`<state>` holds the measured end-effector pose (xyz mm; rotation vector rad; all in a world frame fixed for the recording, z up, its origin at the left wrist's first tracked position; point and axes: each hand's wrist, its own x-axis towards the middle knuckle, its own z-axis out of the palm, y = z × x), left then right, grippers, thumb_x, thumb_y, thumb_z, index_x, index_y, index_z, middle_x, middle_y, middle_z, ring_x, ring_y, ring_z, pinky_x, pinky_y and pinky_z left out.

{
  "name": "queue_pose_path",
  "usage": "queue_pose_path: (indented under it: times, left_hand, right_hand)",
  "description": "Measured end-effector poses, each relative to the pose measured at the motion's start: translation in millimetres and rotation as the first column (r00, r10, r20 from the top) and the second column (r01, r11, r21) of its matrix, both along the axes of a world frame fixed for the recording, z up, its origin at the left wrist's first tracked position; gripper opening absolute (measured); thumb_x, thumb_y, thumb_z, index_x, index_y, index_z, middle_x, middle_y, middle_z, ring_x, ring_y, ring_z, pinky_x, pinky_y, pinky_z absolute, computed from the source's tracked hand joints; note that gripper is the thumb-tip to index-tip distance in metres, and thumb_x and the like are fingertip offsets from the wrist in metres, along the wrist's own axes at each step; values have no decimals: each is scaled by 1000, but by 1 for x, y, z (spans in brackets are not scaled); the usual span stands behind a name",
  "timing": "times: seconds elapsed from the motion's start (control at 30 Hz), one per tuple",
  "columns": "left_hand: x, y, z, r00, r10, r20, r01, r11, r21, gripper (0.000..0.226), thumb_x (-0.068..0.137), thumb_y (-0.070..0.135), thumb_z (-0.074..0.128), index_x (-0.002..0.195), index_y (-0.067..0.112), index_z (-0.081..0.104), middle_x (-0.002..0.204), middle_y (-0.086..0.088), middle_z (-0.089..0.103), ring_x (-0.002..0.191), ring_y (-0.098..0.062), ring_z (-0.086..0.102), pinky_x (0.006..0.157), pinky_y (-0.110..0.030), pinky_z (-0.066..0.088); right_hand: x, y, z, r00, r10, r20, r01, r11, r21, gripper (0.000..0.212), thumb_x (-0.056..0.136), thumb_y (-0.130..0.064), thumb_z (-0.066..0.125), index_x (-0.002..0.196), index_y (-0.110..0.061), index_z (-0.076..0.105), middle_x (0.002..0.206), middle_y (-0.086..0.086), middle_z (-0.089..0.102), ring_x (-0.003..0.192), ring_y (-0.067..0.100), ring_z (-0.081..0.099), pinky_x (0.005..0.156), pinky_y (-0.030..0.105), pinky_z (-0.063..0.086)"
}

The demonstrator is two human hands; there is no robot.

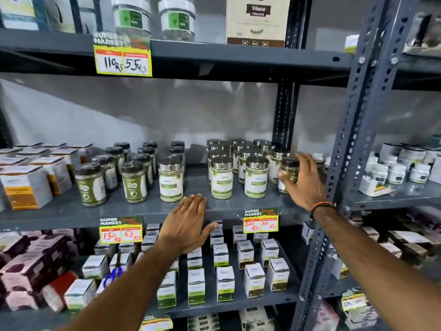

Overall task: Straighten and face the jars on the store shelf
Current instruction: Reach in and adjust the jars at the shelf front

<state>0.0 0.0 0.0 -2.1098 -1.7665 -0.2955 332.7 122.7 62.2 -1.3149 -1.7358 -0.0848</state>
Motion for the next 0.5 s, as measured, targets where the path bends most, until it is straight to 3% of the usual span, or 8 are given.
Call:
queue_pose_path:
  times: [0.13, 0.27, 0.5]
  left_hand:
    - [-1, 7, -1, 1000, 4, 15, -4, 999, 47, 83, 98, 64, 10, 156, 8, 30, 161, -13, 36, 149, -27, 30, 123, -43, 20]
    - [0, 10, -4, 1000, 16, 9, -17, 995, 95, 76, 101, 58, 12, 154, 9, 35, 157, -12, 42, 145, -26, 36, 121, -44, 26]
    - [3, 7, -4, 999, 25, 29, -28, 992, 124, 71, 101, 56, 22, 150, 9, 41, 154, -12, 47, 143, -26, 41, 120, -43, 29]
  right_hand:
    - [0, 8, -6, 997, 52, -57, -56, 996, -76, 78, 87, -31, 78, 151, -19, 35, 142, 13, 55, 124, 31, 55, 102, 40, 44]
    - [6, 14, -11, 997, 49, -63, -54, 996, -68, 84, 83, -19, 81, 150, -27, 31, 134, 9, 63, 113, 31, 64, 97, 43, 51]
    - [14, 23, -19, 993, 43, -114, -51, 997, -63, 89, 79, -35, 85, 148, -41, 30, 135, 8, 60, 113, 27, 62, 97, 47, 52]
